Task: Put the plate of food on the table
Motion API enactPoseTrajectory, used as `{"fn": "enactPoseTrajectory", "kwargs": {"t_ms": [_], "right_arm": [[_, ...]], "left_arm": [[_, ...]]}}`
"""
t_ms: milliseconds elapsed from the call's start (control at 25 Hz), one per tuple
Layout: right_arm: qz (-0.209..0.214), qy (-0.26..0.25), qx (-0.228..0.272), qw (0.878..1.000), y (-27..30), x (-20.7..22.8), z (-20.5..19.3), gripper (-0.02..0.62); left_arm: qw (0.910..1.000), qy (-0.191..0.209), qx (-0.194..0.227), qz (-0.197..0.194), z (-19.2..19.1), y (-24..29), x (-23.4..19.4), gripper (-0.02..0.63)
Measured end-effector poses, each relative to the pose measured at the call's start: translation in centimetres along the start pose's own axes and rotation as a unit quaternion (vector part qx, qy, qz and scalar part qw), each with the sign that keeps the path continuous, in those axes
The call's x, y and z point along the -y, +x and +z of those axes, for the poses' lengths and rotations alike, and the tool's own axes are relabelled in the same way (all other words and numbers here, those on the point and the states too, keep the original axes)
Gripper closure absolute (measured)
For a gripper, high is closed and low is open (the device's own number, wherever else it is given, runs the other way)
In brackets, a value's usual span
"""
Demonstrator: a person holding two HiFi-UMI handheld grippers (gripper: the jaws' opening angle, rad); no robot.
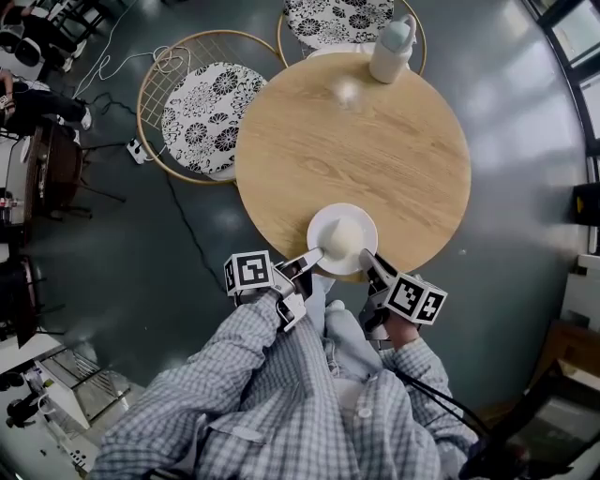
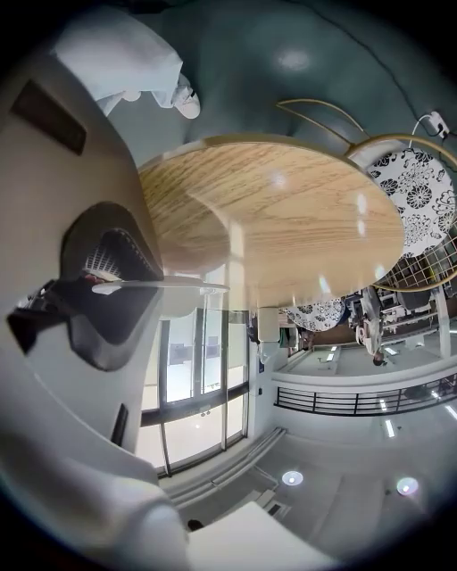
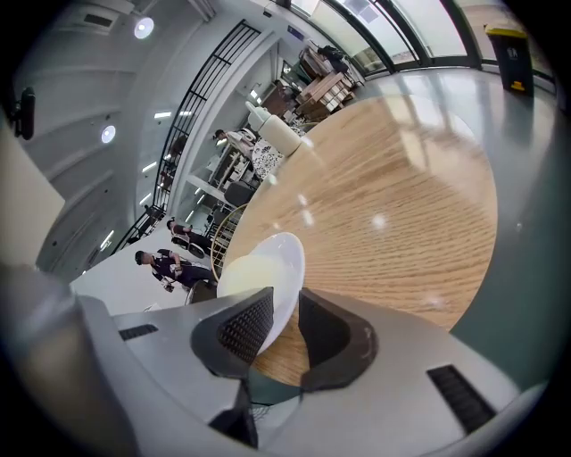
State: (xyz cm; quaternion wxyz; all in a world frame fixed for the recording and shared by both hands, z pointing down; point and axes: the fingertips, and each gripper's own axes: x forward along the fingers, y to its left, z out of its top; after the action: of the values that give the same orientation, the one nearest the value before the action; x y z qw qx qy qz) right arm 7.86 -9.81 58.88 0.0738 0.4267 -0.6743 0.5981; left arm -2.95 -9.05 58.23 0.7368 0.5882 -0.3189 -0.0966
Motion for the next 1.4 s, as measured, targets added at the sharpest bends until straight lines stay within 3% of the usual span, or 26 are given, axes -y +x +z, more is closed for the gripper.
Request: {"fn": "enactPoseTrajectory", "kwargs": {"t_ms": [520,880,1080,1200,1280,1320,1360,1400], "right_arm": [[-0.025,0.002,-0.020,0.999,0.6,1.0,-0.6,0.506],[0.017,0.036,-0.046,0.998,0.5,0.4,-1.1,0.506],[0.026,0.001,-0.085,0.996,-0.3,0.1,-2.3,0.505],[0.043,-0.060,-0.110,0.991,-1.6,-0.6,-3.4,0.505],[0.045,-0.158,-0.117,0.979,-2.5,-1.5,-3.9,0.506],[0.039,-0.227,-0.118,0.966,-2.8,-2.1,-4.0,0.506],[0.030,-0.305,-0.120,0.944,-3.0,-2.7,-4.0,0.506],[0.019,-0.387,-0.124,0.914,-3.0,-3.3,-4.2,0.506]], "left_arm": [[0.9997,-0.012,0.001,0.022,-0.1,0.4,-1.1,0.583],[0.9995,-0.014,0.009,0.028,0.1,0.4,-1.4,0.586],[0.9994,-0.014,0.009,0.030,0.0,0.5,-1.5,0.588],[0.9994,-0.016,0.007,0.029,0.0,0.6,-1.5,0.588],[0.9994,-0.016,0.006,0.029,0.0,0.5,-1.5,0.588],[0.9994,-0.015,0.006,0.029,-0.1,0.5,-1.5,0.588],[0.9994,-0.015,0.006,0.030,-0.1,0.5,-1.5,0.588],[0.9994,-0.015,0.006,0.030,0.0,0.5,-1.5,0.588]]}}
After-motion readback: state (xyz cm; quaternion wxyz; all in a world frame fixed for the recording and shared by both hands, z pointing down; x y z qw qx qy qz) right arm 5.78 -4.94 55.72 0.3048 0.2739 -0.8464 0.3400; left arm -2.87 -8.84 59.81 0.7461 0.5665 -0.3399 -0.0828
